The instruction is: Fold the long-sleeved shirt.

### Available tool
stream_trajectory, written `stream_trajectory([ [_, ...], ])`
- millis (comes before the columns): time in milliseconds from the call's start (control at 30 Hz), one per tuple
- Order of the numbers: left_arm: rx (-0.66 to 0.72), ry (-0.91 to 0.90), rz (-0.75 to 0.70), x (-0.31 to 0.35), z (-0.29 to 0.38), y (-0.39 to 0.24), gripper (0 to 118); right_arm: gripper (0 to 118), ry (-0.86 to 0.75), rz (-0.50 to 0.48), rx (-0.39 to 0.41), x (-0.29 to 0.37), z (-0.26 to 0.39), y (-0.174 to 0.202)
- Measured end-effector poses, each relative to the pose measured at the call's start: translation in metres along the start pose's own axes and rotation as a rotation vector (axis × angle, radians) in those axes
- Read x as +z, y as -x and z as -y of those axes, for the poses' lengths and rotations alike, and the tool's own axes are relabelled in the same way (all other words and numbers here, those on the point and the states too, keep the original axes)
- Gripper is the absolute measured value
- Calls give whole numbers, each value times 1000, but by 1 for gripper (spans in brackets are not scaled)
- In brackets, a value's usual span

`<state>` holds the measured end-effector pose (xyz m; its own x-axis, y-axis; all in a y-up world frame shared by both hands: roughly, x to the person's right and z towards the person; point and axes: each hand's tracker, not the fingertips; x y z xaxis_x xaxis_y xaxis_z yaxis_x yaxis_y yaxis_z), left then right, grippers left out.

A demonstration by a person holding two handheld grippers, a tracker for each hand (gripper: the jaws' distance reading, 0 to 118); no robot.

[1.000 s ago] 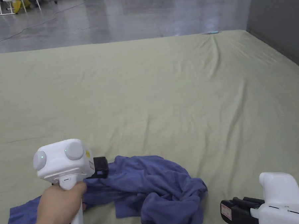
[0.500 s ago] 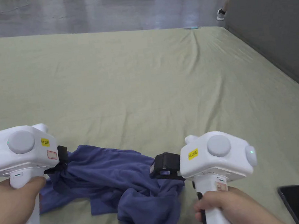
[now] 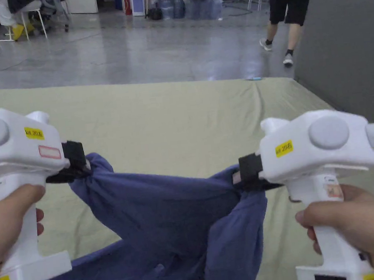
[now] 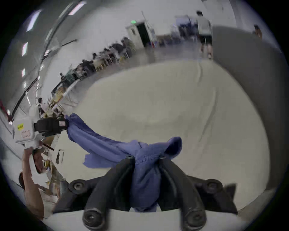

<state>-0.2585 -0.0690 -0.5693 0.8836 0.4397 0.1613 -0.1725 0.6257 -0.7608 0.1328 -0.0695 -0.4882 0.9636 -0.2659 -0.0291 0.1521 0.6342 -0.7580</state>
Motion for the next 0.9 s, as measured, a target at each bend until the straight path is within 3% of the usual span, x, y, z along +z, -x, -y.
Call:
stream_trajectory([
  [100,2,-103,56,36,-57,-24,0,12,-79,18,42,41,-70,14],
  [367,-69,-336,-5,85,-208,-103,0,12,-246,126,186,98,-227,64],
  [533,-31,-405,-5,100,-265,-132,0,12,-339,180,169,124,-294,80],
  [633,-5,-438,-34,105,-284,-138,0,12,-406,263,178,139,-315,86],
  [700,29,-471,9,101,-285,-137,0,12,-433,187,146,143,-317,84],
  [833,-13,-383,-42,61,-265,-127,0,12,-367,241,249,103,-292,78],
  [900,-7,-306,-84,29,-247,-107,0,12,-278,275,247,65,-269,61],
])
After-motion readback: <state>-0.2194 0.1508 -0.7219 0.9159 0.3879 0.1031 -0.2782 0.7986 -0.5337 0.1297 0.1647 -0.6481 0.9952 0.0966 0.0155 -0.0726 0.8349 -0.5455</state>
